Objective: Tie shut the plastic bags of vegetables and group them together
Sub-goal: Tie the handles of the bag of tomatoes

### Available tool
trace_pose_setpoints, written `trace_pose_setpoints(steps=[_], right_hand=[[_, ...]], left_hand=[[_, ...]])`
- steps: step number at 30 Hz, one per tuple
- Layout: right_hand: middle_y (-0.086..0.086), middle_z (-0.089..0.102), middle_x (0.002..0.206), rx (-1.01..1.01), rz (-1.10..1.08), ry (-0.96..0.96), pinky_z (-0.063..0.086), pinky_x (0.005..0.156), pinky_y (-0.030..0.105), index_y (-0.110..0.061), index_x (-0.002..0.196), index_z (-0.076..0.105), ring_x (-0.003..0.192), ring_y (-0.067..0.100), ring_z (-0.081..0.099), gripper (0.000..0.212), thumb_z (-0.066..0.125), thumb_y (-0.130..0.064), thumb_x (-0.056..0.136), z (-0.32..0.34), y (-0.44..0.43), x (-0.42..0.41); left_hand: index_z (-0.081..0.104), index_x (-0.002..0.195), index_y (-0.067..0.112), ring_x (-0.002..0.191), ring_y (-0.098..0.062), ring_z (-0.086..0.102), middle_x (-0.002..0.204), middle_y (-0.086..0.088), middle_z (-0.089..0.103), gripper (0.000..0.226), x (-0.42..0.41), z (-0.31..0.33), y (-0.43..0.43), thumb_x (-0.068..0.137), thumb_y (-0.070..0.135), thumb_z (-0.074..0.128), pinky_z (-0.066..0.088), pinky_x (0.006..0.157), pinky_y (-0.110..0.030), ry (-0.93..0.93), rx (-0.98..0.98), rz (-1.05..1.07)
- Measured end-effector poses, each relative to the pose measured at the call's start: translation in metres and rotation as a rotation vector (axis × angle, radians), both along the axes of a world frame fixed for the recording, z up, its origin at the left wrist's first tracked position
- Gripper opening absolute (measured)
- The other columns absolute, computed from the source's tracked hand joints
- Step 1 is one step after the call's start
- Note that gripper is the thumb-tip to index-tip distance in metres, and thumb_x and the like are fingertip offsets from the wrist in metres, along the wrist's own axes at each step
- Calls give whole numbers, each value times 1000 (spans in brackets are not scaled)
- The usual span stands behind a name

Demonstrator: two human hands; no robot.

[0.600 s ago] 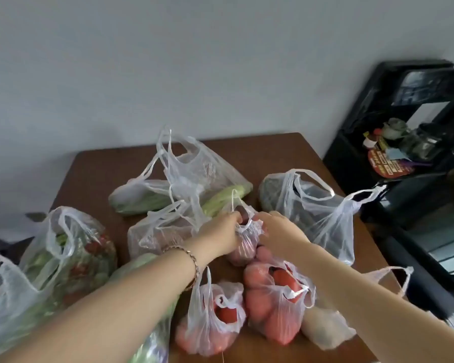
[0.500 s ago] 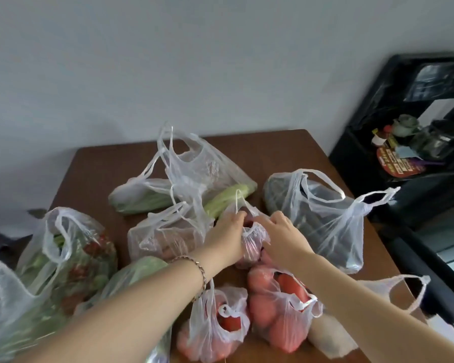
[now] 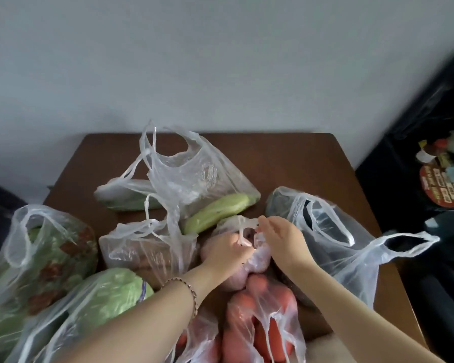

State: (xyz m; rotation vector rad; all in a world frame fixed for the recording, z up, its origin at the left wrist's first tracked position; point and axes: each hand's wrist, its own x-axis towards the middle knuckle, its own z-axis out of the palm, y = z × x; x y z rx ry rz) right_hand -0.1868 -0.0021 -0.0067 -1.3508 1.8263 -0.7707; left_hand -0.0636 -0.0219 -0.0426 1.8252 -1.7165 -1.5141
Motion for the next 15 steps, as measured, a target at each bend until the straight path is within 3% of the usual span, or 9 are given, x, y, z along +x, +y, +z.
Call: trace_pose_setpoints(steps=[3,5,7,9,11,13,15], right_hand=[[10,43,64,92,-86,-153,28,41,17,7,73,52,50,12,35,45,42,-31,95,9,-12,-13],[2,40,54,104,-101,-197,25,36,15,-1,68,47,38,4,31,41,43,-31,94,12,-17,-21],[-8,38,39,99,-100,-210,26,34,12,-6,64,45,30,3,34,38,43,-29,95,17,-19,-24],[-8,43,46,73,-83,-225,27,34,10,0,68,51,30,1,36,37,45,-25,94,20,-21,-23],[5,43,60,43,-66,-231,26,36,10,8,74,53,33,2,33,36,47,-22,92,23,-19,-20],[6,42,61,25,-44,-232,26,37,11,9,74,51,36,2,32,33,48,-21,90,26,-14,-17],[-1,43,55,33,-11,-253,28,42,10,3,73,54,39,1,34,28,49,-19,90,30,-5,-15]], left_hand=[[45,54,18,56,-14,44,50,5,43,28,-6,10,0,78,30,51,38,64,-32,-34,-50,-52],[50,54,23,57,-9,47,52,7,48,31,3,22,-2,85,22,53,38,63,-23,-35,-115,-52],[63,63,21,64,-7,54,60,7,59,21,19,39,-8,83,15,56,41,65,-21,-36,-179,-56],[67,79,16,58,3,52,59,9,58,10,36,55,-13,79,11,59,39,56,-12,-116,-205,-142],[61,100,22,45,-1,45,54,8,49,24,52,65,-16,79,11,58,30,44,-14,-257,-241,-264],[53,118,26,48,-8,44,56,4,46,40,68,64,-15,81,11,53,28,44,-22,-486,-405,-351],[54,120,23,57,-17,50,60,1,51,38,83,61,-10,83,13,52,35,50,-28,-582,-545,-318]])
